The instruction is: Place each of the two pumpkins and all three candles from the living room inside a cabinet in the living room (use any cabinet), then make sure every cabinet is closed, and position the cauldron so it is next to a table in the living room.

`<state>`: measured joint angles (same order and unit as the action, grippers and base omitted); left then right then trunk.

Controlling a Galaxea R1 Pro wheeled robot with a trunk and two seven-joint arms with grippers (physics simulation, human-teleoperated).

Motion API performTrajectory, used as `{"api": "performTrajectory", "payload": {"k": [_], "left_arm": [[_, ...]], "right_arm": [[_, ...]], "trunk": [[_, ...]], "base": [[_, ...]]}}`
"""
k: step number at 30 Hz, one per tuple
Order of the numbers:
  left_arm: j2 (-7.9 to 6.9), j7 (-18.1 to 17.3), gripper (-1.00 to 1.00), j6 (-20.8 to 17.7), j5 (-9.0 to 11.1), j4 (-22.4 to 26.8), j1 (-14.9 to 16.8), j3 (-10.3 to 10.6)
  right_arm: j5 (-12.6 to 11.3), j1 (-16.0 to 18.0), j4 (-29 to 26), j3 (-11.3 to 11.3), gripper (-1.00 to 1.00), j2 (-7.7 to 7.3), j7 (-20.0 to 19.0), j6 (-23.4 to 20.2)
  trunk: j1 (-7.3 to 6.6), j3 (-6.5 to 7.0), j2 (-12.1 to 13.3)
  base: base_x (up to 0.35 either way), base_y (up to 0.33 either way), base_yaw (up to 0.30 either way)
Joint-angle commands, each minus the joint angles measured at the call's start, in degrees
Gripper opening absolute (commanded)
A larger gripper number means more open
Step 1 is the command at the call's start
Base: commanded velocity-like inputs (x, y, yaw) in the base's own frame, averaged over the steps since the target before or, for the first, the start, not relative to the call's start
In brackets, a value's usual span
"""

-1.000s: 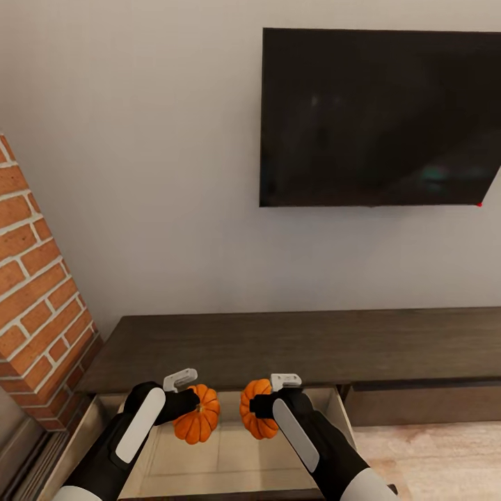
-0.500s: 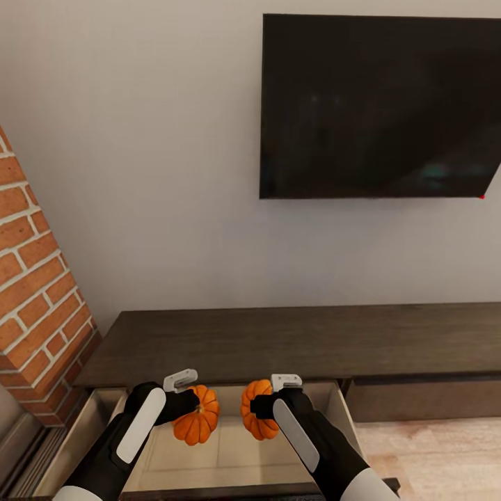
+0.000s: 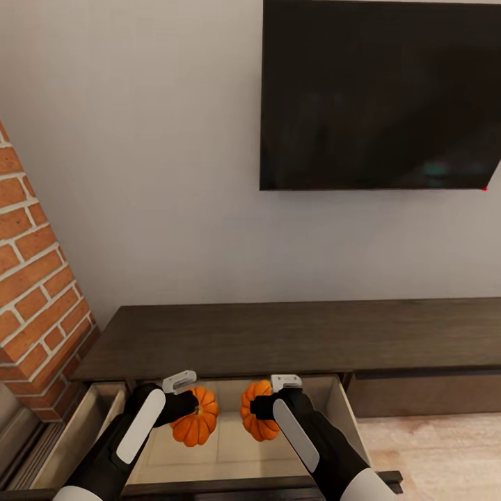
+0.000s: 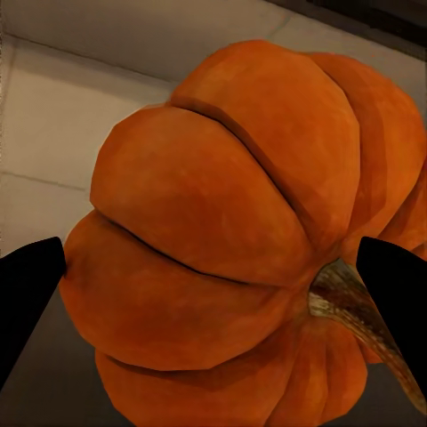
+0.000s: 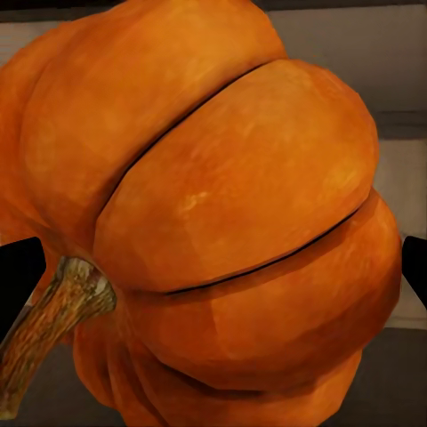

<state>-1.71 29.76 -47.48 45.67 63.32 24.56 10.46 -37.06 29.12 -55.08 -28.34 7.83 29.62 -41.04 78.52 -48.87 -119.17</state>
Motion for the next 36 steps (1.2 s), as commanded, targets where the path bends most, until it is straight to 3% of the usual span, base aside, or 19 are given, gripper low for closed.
{"api": "performTrajectory", "payload": {"k": [1, 13, 27, 36], "left_arm": [[-0.06, 0.65, -1.00, 0.15, 0.57, -0.11, 0.05, 0.17], [-0.03, 0.65, -1.00, 1.19, 0.45, -0.73, 0.05, 0.17], [-0.05, 0.82, -1.00, 6.15, -0.71, -3.09, 0.05, 0.18], [0.73, 4.42, -1.00, 8.60, -1.44, -3.37, 0.05, 0.22]], "right_arm": [[-0.57, 0.06, -0.08, -0.13, -1.00, -0.01, 0.64, -0.01], [-0.56, 0.06, -0.15, -0.20, -1.00, -0.09, 0.28, 0.09], [-0.56, 0.06, -0.90, -0.22, -1.00, -0.09, 0.27, 0.06], [-0.56, 0.06, -0.99, -0.22, -1.00, -0.10, 0.27, 0.01]], "trunk": [[0.22, -0.24, -0.44], [2.85, -2.39, -5.26], [5.93, -4.90, -10.87], [7.90, -6.52, -14.48]], "base": [[0.000, 0.000, 0.000], [0.000, 0.000, 0.000], [0.000, 0.000, 0.000], [0.000, 0.000, 0.000]]}}
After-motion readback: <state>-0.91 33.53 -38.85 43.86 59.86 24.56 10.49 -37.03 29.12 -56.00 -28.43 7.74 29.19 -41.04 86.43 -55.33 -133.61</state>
